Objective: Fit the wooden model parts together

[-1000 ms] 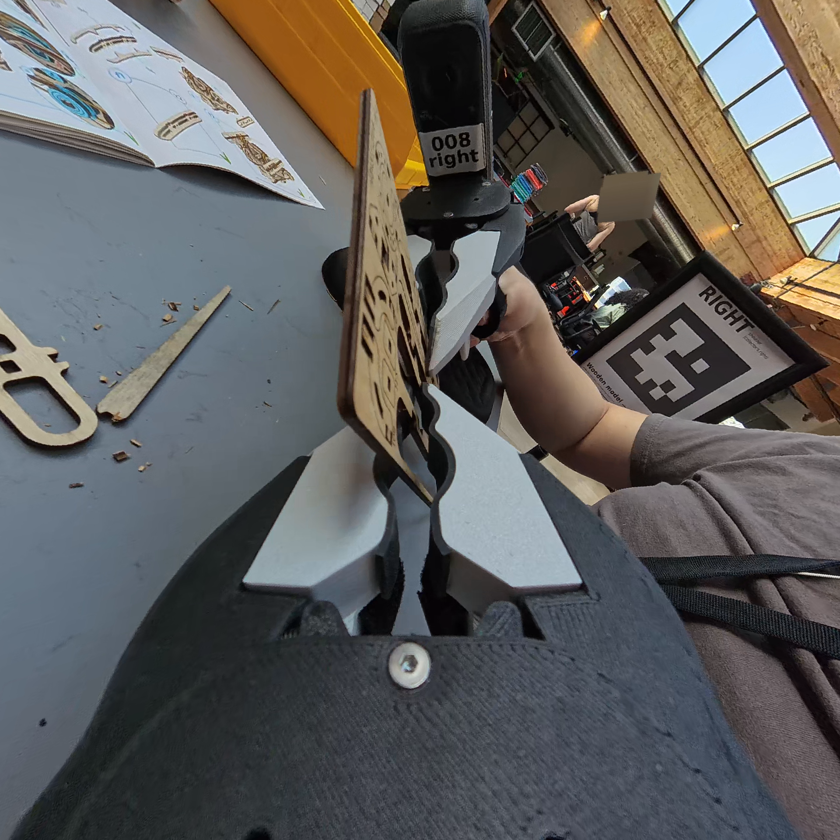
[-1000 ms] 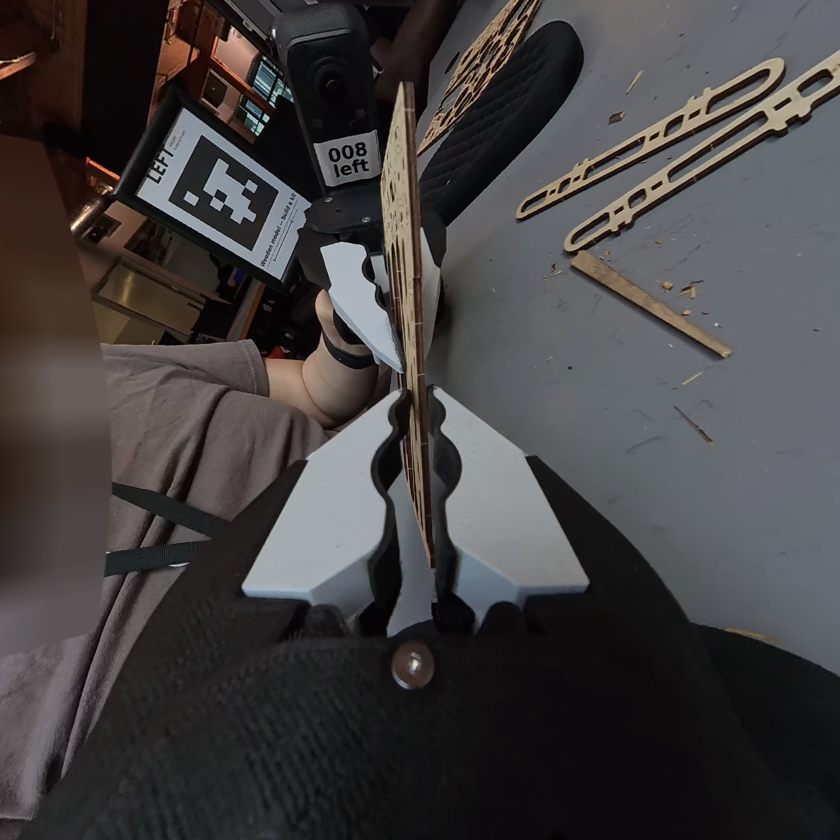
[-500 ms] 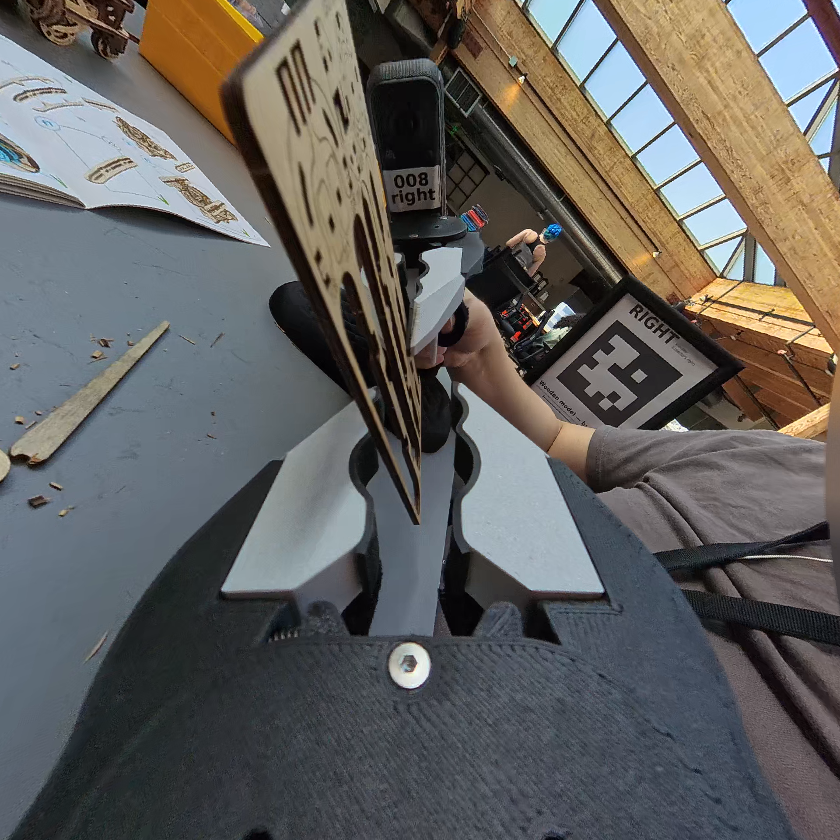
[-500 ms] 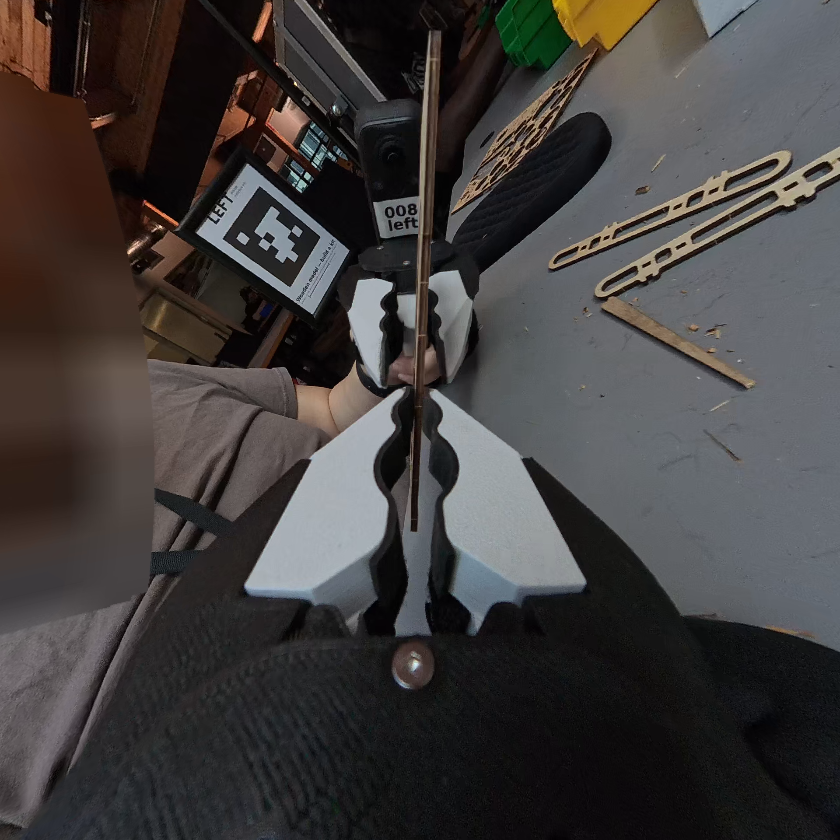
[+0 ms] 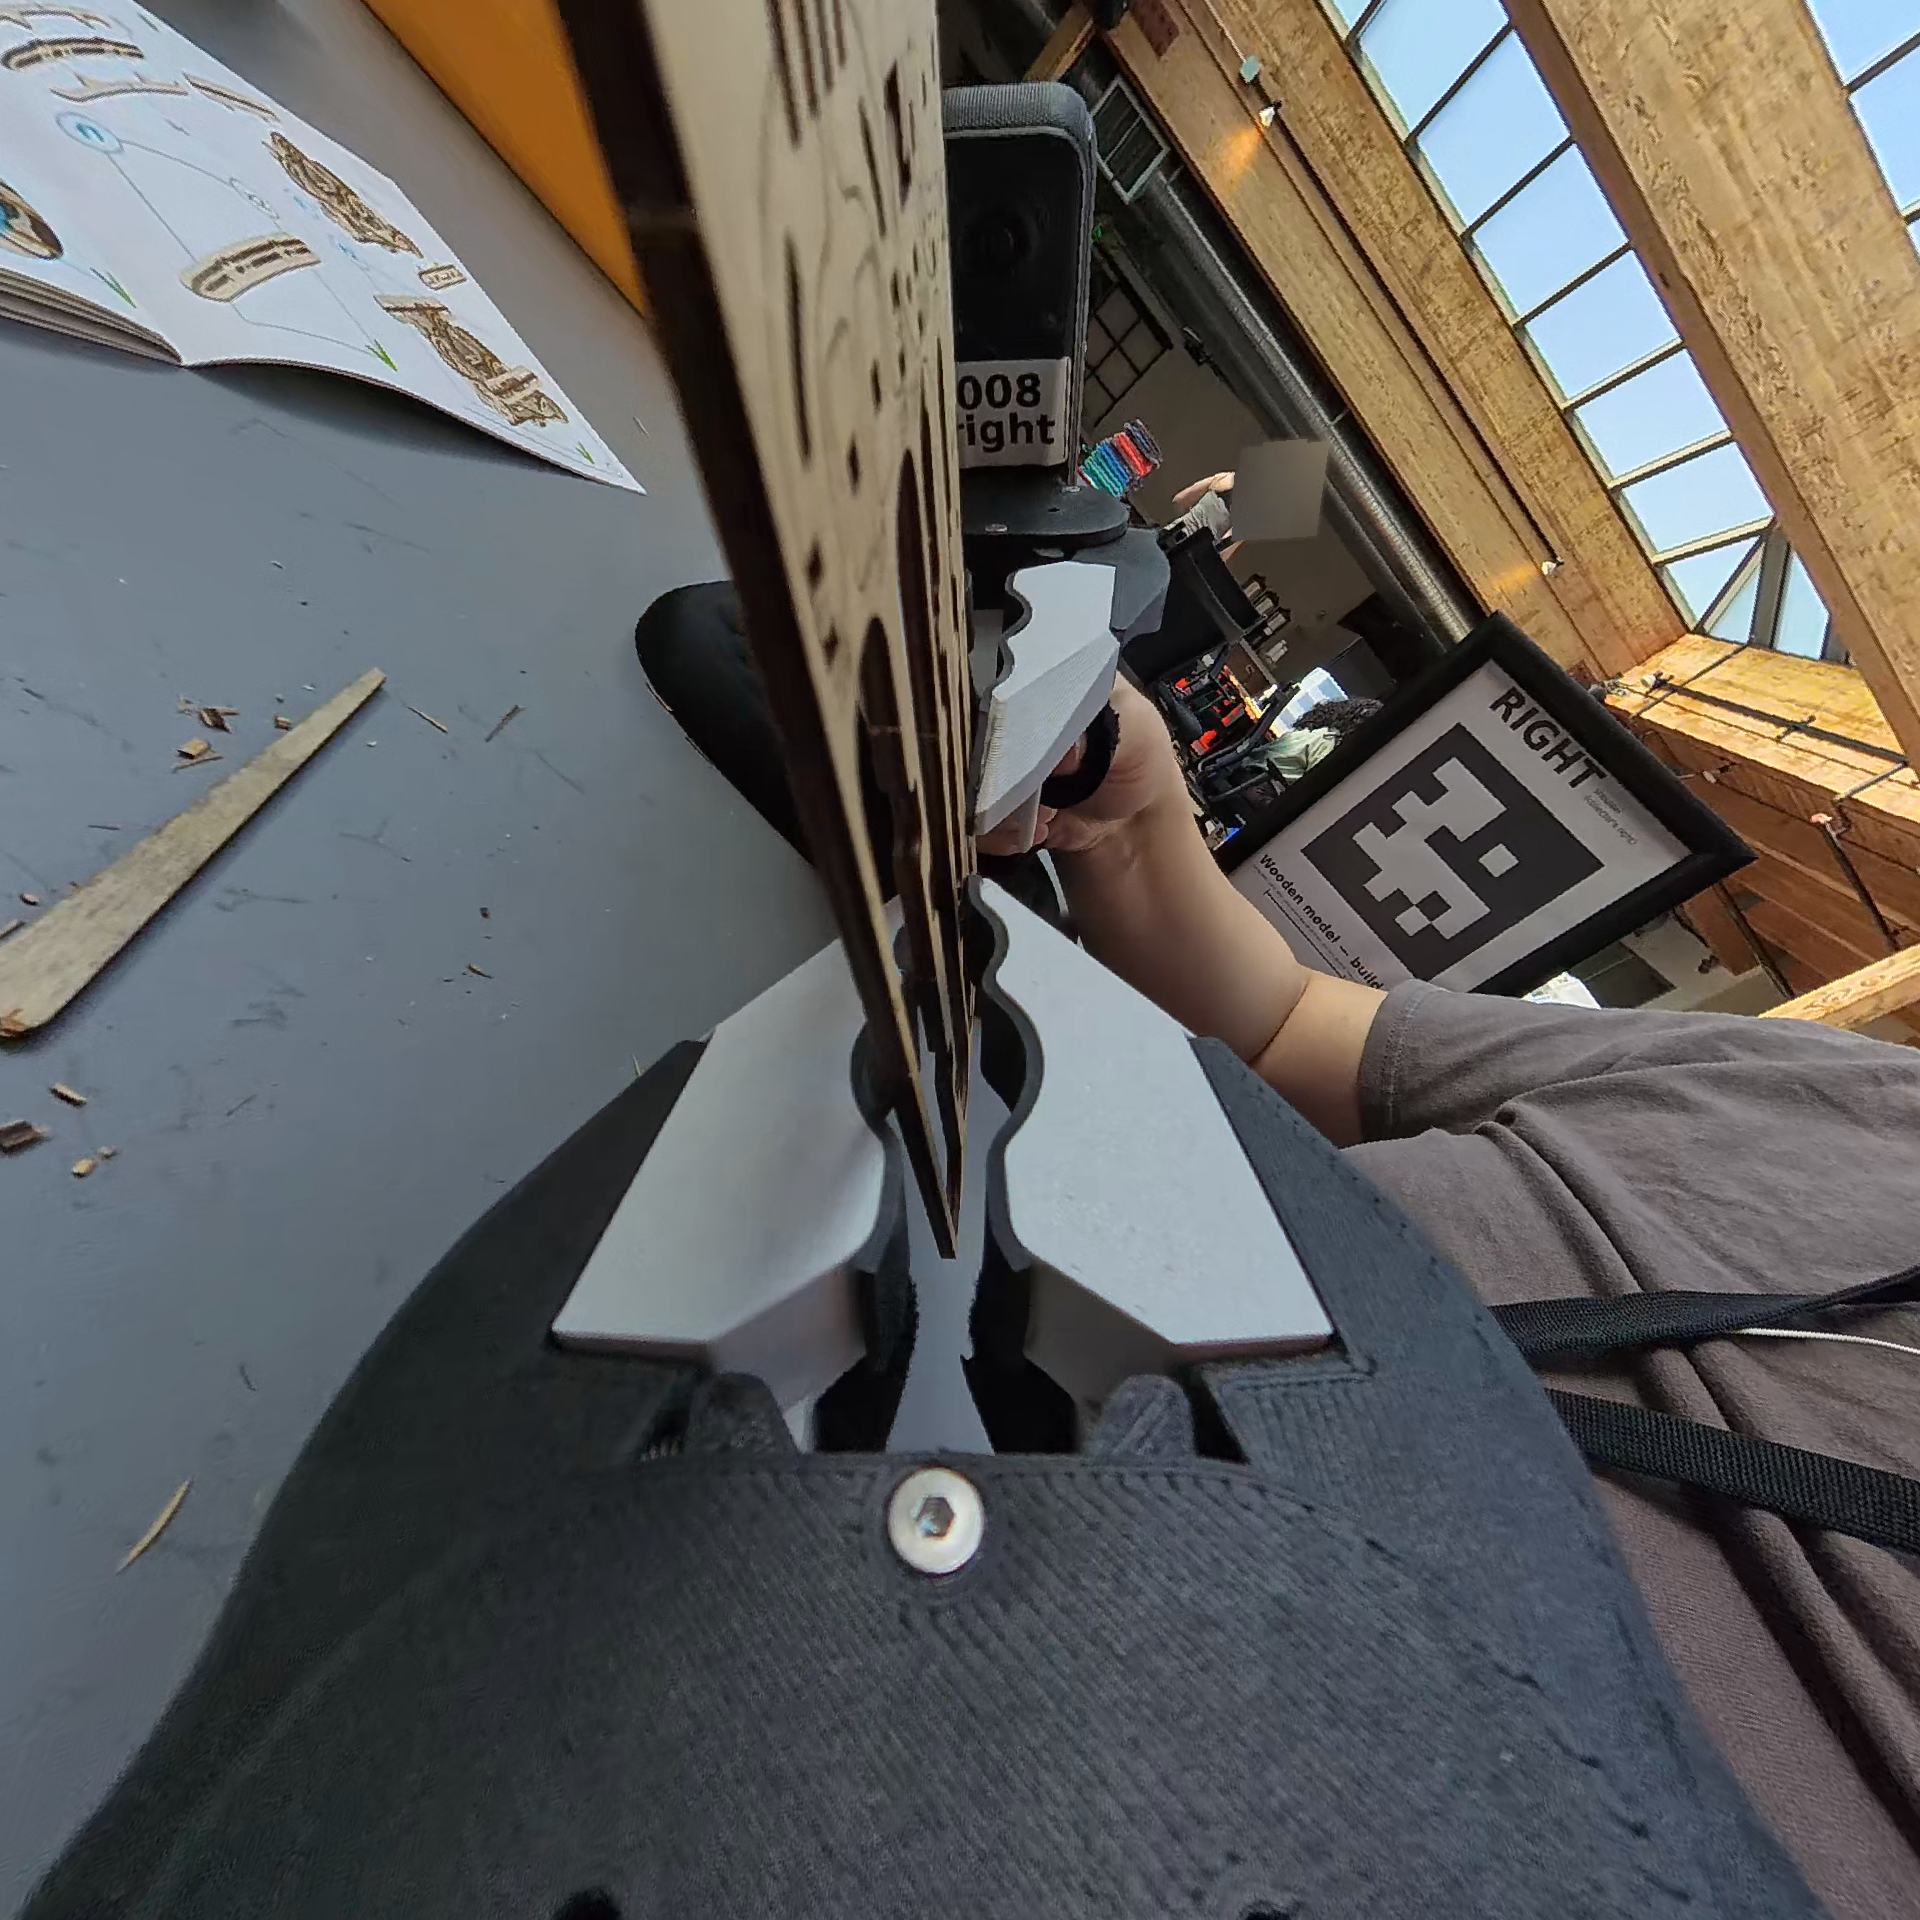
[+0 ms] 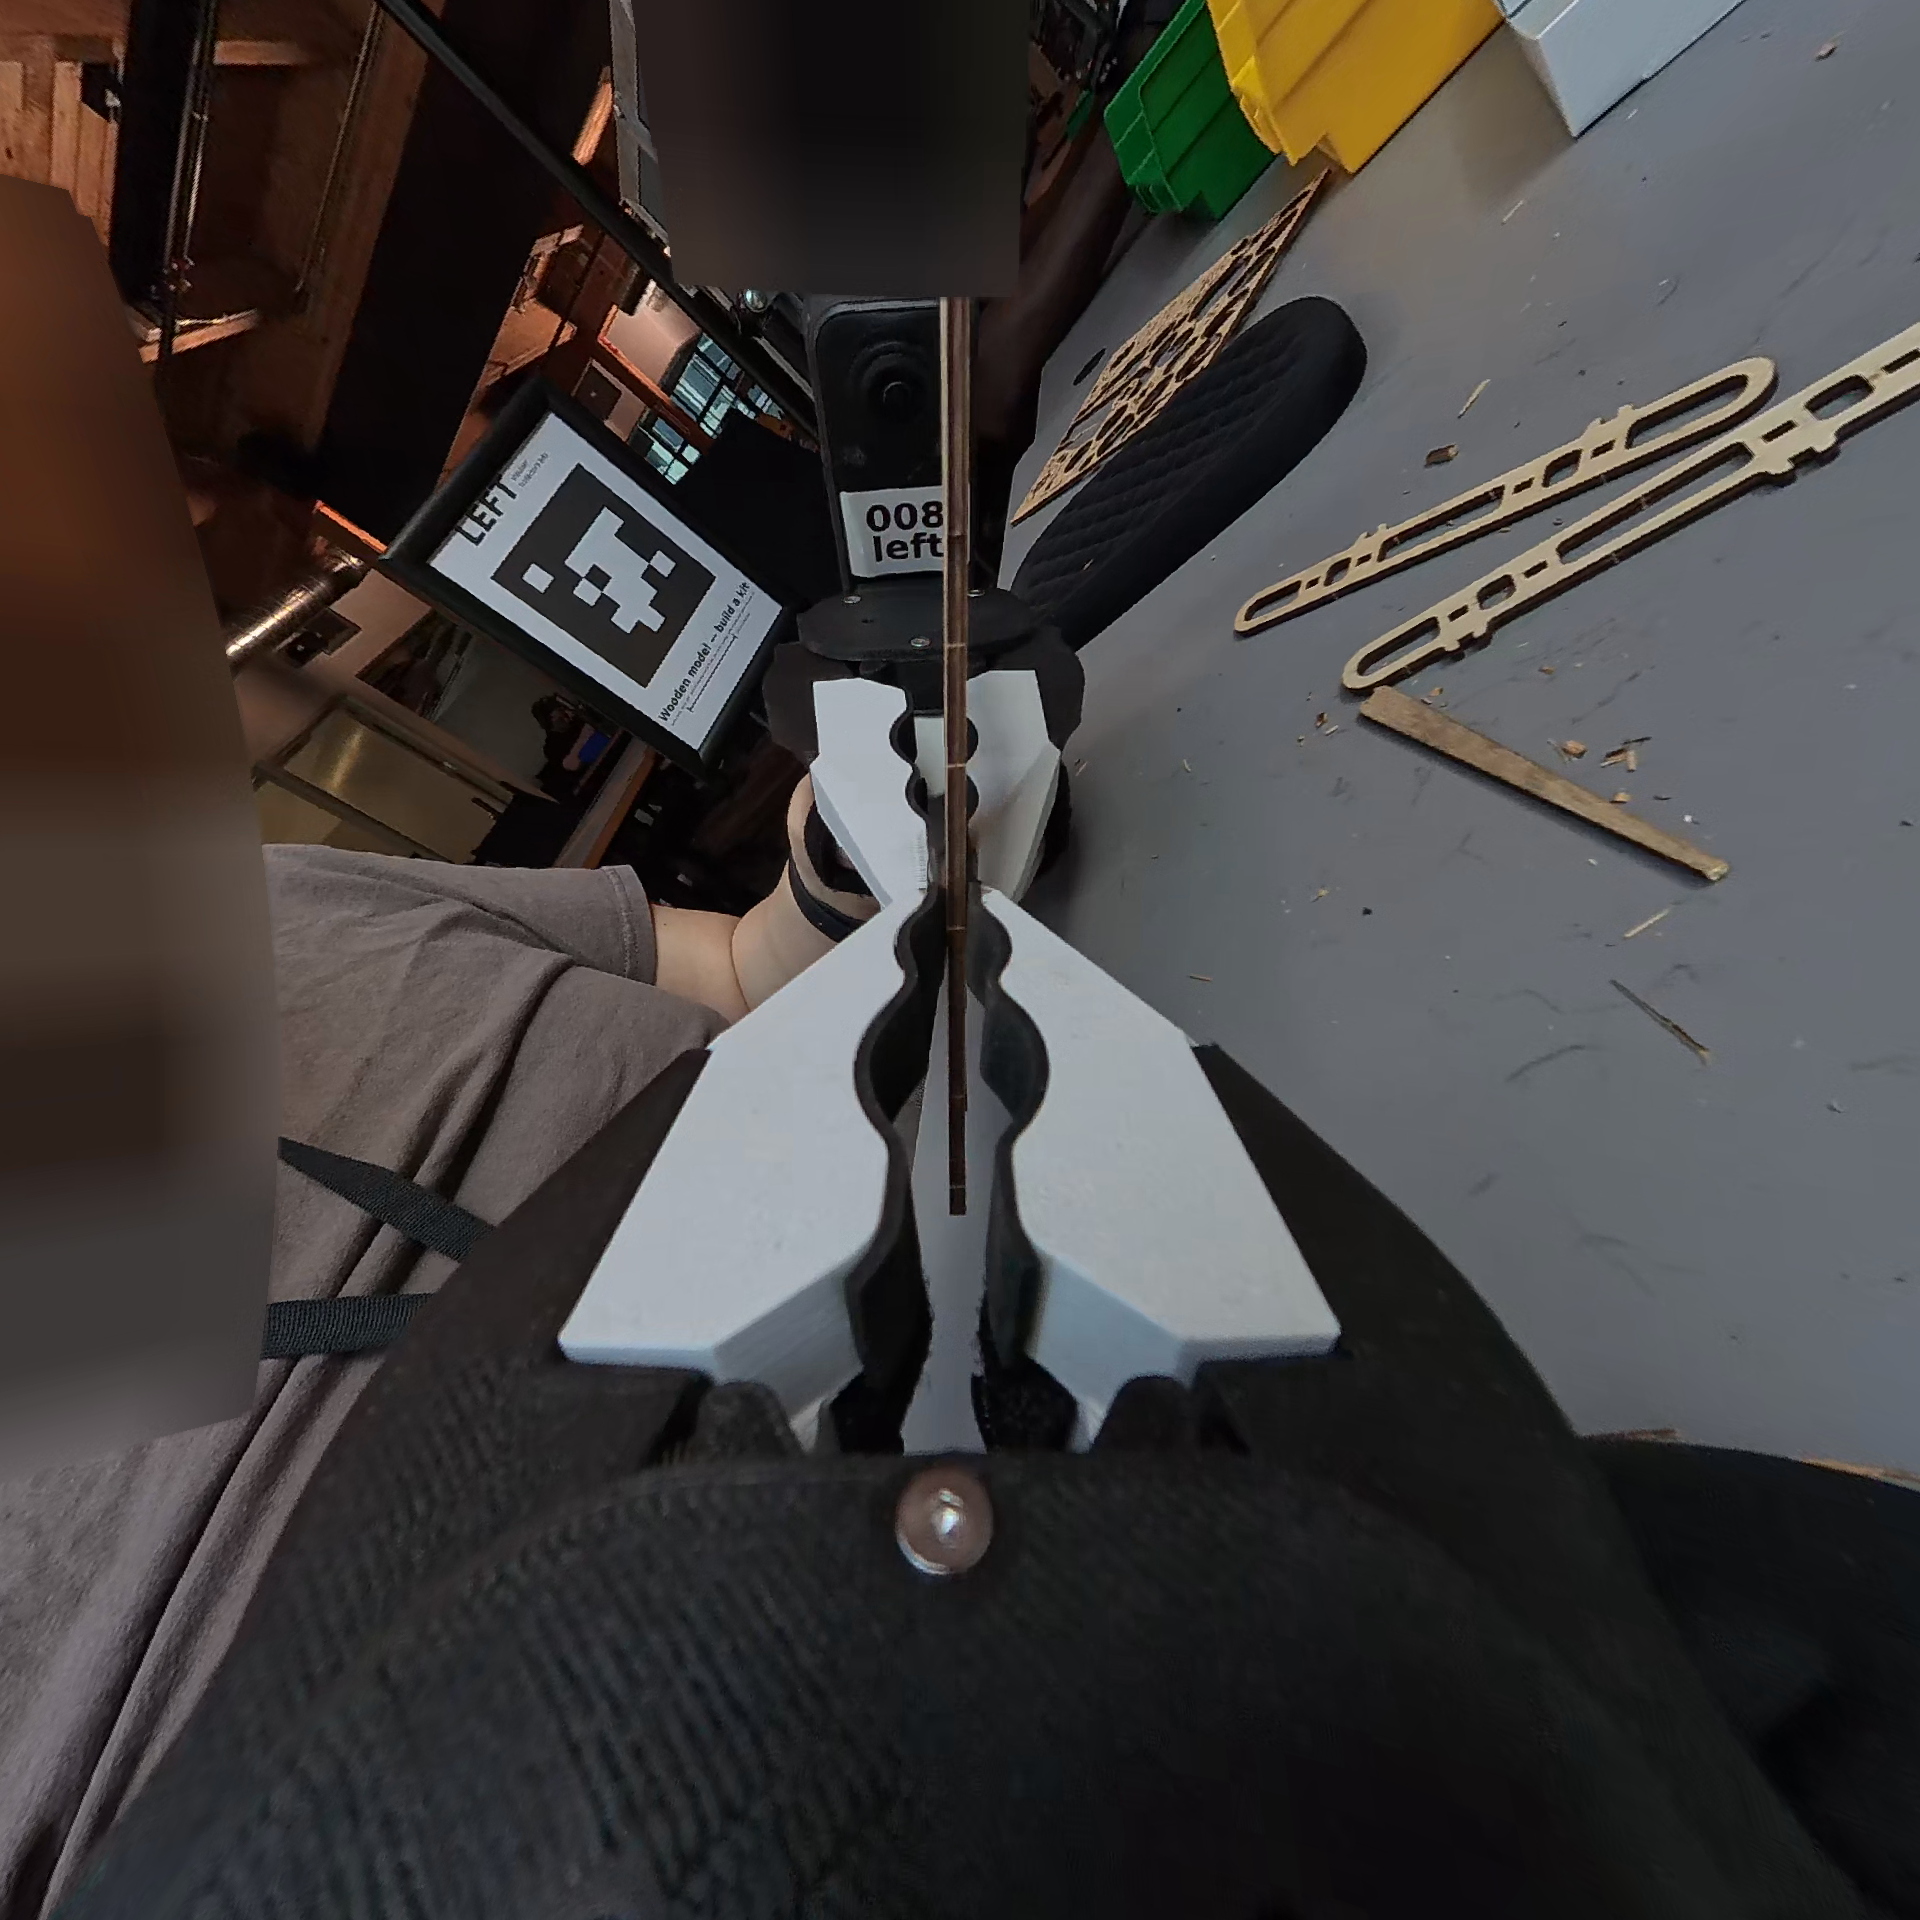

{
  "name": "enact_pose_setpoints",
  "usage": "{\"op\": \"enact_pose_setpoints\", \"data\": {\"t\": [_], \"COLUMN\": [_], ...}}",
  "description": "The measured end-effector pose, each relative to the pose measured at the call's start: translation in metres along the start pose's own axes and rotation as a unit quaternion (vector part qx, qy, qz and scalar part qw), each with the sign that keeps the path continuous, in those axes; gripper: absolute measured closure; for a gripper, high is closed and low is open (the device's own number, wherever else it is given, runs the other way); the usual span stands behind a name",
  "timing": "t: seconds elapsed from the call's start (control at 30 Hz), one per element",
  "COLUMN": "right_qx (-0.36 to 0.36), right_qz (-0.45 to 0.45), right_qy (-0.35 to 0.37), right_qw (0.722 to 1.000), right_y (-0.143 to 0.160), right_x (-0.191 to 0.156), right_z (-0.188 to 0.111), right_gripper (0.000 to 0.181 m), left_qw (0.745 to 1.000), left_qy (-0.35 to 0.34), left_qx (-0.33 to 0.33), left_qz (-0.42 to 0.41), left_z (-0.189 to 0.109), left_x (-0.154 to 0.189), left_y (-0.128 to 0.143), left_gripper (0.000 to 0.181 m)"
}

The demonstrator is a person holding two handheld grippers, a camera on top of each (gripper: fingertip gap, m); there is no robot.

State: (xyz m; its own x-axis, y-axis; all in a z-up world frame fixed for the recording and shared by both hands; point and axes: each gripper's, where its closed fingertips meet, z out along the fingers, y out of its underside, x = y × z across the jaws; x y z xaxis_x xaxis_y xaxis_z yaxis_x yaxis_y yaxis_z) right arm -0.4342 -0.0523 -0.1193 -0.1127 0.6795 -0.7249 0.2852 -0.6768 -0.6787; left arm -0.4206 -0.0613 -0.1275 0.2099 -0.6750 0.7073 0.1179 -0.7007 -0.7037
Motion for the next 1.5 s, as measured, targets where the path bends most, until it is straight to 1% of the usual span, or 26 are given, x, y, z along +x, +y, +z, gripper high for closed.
{"op": "enact_pose_setpoints", "data": {"t": [0.1, 0.2, 0.23, 0.3, 0.4, 0.5, 0.73, 0.87, 1.03, 1.5], "right_qx": [0.0, -0.009, -0.021, -0.037, -0.063, -0.07, -0.062, -0.056, -0.058, -0.061], "right_qz": [-0.001, 0.013, 0.02, 0.002, -0.024, -0.022, -0.006, -0.001, 0.025, 0.078], "right_qy": [0.003, -0.012, -0.015, 0.01, 0.038, 0.042, 0.03, 0.046, 0.047, 0.028], "right_qw": [1.0, 1.0, 0.999, 0.999, 0.997, 0.996, 0.998, 0.997, 0.997, 0.995], "right_y": [0.001, 0.005, 0.008, 0.013, 0.019, 0.021, 0.021, 0.021, 0.023, 0.024], "right_x": [0.001, -0.003, -0.004, 0.001, 0.004, 0.005, 0.007, 0.012, 0.016, 0.02], "right_z": [0.0, -0.001, -0.001, -0.002, -0.003, -0.004, -0.005, -0.006, -0.006, -0.006], "right_gripper": [0.181, 0.181, 0.174, 0.181, 0.18, 0.181, 0.181, 0.181, 0.181, 0.18], "left_qw": [1.0, 1.0, 1.0, 0.999, 0.999, 0.999, 0.998, 0.998, 0.997, 0.996], "left_qy": [0.001, 0.009, 0.007, 0.005, -0.002, -0.015, -0.012, -0.037, -0.05, -0.061], "left_qx": [-0.004, -0.016, -0.024, -0.037, -0.045, -0.051, -0.054, -0.055, -0.057, -0.062], "left_qz": [-0.001, -0.002, -0.005, -0.009, -0.011, -0.006, -0.017, -0.012, -0.021, -0.022], "left_z": [0.001, 0.002, 0.003, 0.005, 0.007, 0.008, 0.01, 0.011, 0.011, 0.012], "left_x": [0.0, 0.002, 0.001, 0.0, -0.002, -0.005, -0.007, -0.013, -0.018, -0.022], "left_y": [0.001, 0.005, 0.007, 0.01, 0.012, 0.013, 0.013, 0.013, 0.014, 0.015], "left_gripper": [0.181, 0.181, 0.181, 0.181, 0.181, 0.181, 0.18, 0.18, 0.18, 0.18]}}
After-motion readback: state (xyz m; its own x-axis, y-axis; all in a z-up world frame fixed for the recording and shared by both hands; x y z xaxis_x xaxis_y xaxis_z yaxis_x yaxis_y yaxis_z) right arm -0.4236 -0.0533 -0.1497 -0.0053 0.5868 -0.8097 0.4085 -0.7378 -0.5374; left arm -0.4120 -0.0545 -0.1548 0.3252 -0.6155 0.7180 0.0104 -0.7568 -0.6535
